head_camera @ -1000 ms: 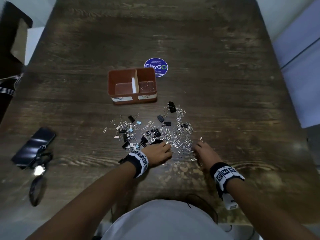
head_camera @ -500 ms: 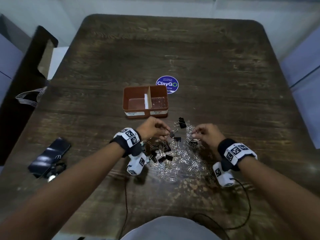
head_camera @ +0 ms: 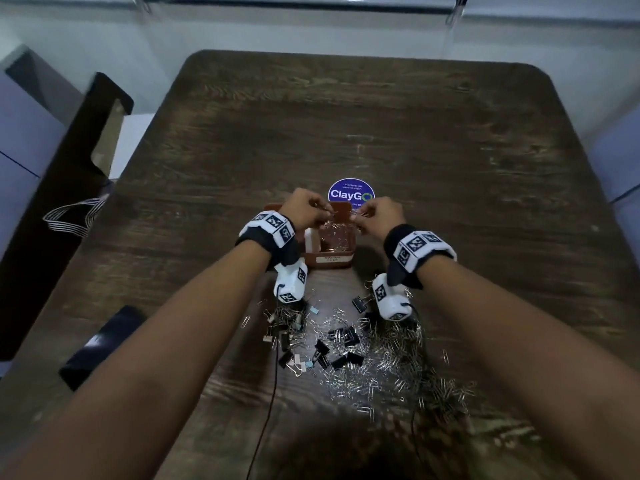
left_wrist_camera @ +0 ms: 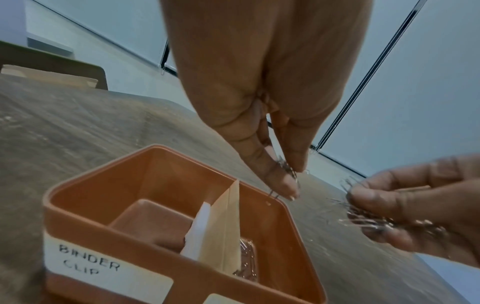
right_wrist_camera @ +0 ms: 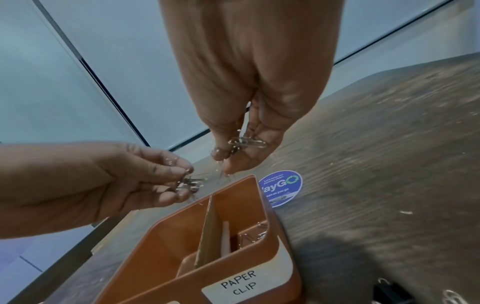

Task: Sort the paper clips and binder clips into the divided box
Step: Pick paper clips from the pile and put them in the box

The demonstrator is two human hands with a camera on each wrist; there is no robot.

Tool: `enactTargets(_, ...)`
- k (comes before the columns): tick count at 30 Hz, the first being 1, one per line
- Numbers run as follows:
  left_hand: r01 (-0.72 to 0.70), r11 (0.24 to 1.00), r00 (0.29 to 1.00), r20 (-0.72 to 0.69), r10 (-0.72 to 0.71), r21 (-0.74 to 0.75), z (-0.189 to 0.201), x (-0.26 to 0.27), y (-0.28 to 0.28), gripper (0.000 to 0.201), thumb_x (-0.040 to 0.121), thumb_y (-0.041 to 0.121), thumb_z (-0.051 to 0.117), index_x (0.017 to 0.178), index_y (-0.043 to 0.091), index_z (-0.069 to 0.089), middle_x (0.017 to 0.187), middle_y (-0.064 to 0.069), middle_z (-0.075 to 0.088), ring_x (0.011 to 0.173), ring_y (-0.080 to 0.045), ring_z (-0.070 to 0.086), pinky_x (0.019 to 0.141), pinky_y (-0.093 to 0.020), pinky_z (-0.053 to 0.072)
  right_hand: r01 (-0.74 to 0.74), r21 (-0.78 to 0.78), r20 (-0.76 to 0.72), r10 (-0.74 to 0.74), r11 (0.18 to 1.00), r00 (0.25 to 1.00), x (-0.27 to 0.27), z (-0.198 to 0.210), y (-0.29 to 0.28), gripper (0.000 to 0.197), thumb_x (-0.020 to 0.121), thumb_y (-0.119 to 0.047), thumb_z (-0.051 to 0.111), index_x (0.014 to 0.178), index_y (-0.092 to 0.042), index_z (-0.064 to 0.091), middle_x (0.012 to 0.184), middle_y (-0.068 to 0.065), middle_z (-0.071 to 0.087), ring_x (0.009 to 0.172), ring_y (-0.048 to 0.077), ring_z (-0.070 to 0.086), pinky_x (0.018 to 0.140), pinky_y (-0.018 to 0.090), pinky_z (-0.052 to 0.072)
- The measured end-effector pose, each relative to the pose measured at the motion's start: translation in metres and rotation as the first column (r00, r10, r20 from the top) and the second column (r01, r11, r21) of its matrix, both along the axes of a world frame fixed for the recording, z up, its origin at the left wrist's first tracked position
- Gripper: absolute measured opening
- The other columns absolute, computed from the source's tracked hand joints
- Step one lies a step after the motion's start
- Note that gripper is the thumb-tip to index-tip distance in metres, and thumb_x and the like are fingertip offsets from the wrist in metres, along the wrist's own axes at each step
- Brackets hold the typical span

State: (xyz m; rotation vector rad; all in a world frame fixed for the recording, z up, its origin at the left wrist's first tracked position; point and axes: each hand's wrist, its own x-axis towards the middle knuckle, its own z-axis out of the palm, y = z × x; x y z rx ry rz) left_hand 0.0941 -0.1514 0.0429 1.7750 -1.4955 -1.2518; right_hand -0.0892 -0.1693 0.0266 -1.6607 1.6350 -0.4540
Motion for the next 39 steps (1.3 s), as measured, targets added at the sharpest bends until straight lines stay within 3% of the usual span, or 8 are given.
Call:
enactTargets(5,-0.030,0.990,0.997,0.081,0.019,0.137,-0.018,-0.004,-0.017,0.023,0.090,-0.005,0.056,0.109,0.000,0.067,0.103,-0.023,0.069,0.074,-0.027,0.067,0.078,-0.047,0.060,-0.012,0.090,-0.099,0.021,0.996,0.995,0.014,-0.010,-0.013,0.022,0.090,-0.015,0.059,0.108,-0.018,0.071,0.120,0.008,0.065,0.112,0.023,0.059,0.095,0.024,0.043)
enactTargets(10,-0.036,0.998,0.989,0.143,0.028,0.055,-0.011,-0.008,-0.008,0.020,0.092,0.001,0.059,0.108,0.005,0.069,0.099,-0.014,0.070,0.074,-0.019,0.069,0.059,-0.029,0.060,-0.012,0.121,0.052,0.005,0.993,0.999,-0.019,-0.015,-0.011,0.029,0.083,-0.001,0.056,0.081,-0.026,0.070,0.102,0.005,0.072,0.098,0.023,0.067,0.092,0.040,0.054)
enactTargets(13,0.041,0.999,0.988,0.151,-0.040,-0.004,-0.009,-0.018,0.017,0.016,0.094,0.007,0.059,0.106,0.009,0.069,0.091,-0.009,0.070,0.068,-0.014,0.067,0.046,-0.018,0.051,0.000,0.114,0.031,-0.004,0.993,1.000,-0.062,-0.016,0.015,0.021,0.086,-0.005,0.063,0.093,-0.022,0.072,0.092,-0.003,0.071,0.090,0.012,0.066,0.084,0.026,0.052)
enactTargets(17,0.259,0.966,0.936,0.253,-0.244,-0.026,-0.027,-0.047,0.072,0.017,0.096,0.015,0.057,0.108,0.012,0.069,0.104,-0.001,0.069,0.079,-0.006,0.062,0.065,-0.015,0.050,-0.110,0.215,-0.081,0.130,0.970,0.988,-0.125,-0.045,0.078,0.015,0.090,-0.010,0.061,0.099,-0.020,0.069,0.101,-0.001,0.069,0.091,0.014,0.063,0.081,0.024,0.048)
enactTargets(22,0.634,0.773,0.703,0.419,-0.575,-0.002,-0.082,-0.092,0.163,0.022,0.097,0.018,0.051,0.115,0.014,0.065,0.118,-0.003,0.062,0.101,-0.014,0.058,0.092,-0.031,0.050,-0.311,0.233,-0.457,0.386,0.921,0.801,-0.165,-0.101,0.159,0.052,0.091,-0.040,0.057,0.138,-0.023,0.042,0.139,0.007,0.039,0.128,0.027,0.042,0.105,0.038,0.041)
enactTargets(31,0.889,0.458,0.320,0.689,-0.650,0.019,-0.153,-0.116,0.244,0.072,0.086,0.036,0.062,0.145,0.008,0.030,0.154,-0.020,0.027,0.138,-0.035,0.031,0.109,-0.045,0.036,-0.325,0.159,-0.471,0.361,0.932,0.805,-0.144,-0.139,0.241,0.120,0.076,-0.077,0.049,0.150,-0.009,-0.015,0.159,0.010,-0.015,0.147,0.026,-0.013,0.121,0.038,0.005)
enactTargets(35,0.889,0.455,0.335,0.741,-0.582,-0.045,-0.156,-0.118,0.246,0.043,0.088,0.017,0.062,0.128,0.005,0.054,0.131,-0.019,0.053,0.115,-0.033,0.054,0.090,-0.040,0.050,-0.397,0.091,-0.487,0.388,0.913,0.782,-0.152,-0.136,0.248,0.090,0.091,-0.056,0.048,0.153,-0.009,0.002,0.161,0.007,0.000,0.148,0.023,-0.002,0.117,0.031,0.003)
enactTargets(39,0.892,0.451,0.303,0.744,-0.596,-0.003,-0.149,-0.113,0.235,0.032,0.086,0.004,0.061,0.118,0.003,0.055,0.113,-0.016,0.056,0.102,-0.029,0.053,0.078,-0.039,0.055,-0.486,0.019,-0.517,0.425,0.874,0.743,-0.165,-0.129,0.247,0.075,0.092,-0.052,0.049,0.149,-0.010,0.025,0.153,0.009,0.029,0.141,0.025,0.028,0.115,0.037,0.031)
